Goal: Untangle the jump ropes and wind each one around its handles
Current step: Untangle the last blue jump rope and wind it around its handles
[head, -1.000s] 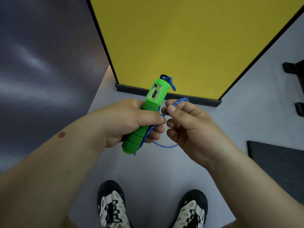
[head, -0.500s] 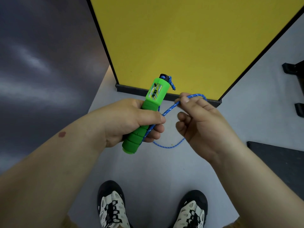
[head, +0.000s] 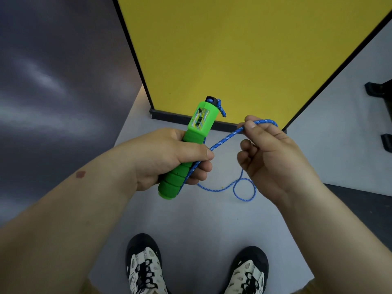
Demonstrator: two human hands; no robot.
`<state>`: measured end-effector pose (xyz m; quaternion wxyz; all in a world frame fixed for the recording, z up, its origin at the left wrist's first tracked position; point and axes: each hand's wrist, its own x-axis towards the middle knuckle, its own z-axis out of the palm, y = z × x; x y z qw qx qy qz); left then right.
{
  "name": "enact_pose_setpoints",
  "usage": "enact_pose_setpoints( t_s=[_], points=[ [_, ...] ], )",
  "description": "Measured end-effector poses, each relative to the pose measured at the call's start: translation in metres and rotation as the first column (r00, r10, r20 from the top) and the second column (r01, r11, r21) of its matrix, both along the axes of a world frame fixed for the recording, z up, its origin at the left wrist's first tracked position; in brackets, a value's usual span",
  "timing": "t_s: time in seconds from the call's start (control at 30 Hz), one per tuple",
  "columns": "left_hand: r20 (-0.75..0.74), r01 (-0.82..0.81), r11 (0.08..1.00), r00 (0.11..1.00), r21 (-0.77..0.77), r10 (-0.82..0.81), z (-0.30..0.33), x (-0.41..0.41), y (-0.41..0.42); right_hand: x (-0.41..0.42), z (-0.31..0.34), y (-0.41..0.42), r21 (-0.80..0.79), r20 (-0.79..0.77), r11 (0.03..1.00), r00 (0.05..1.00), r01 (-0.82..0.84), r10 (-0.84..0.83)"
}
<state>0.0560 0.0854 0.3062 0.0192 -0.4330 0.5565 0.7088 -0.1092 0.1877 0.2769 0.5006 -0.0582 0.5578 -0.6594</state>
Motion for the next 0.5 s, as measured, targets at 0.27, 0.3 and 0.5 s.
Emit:
enact_pose_setpoints(
  t_s=[0.27,0.3,0.5],
  points=[
    [-0.003,-0.030,1.000,1.000,0.002,0.030,0.002,-0.002,0.002,0.021,-0.004,0.005,-0.003,-0.049,0.959,0.958,-0.282,0.282],
    [-0.006,-0.027,1.000,1.000,0.001,0.027,0.003,-0.002,0.002,0.022,-0.004,0.005,-0.003,-0.067,0.954,0.952,-0.300,0.299],
    [0.003,-0.008,1.000,1.000,0.002,0.008,0.003,0.000,0.000,0.008,-0.001,0.001,0.000,-0.037,0.996,0.995,-0.089,0.089]
  ],
)
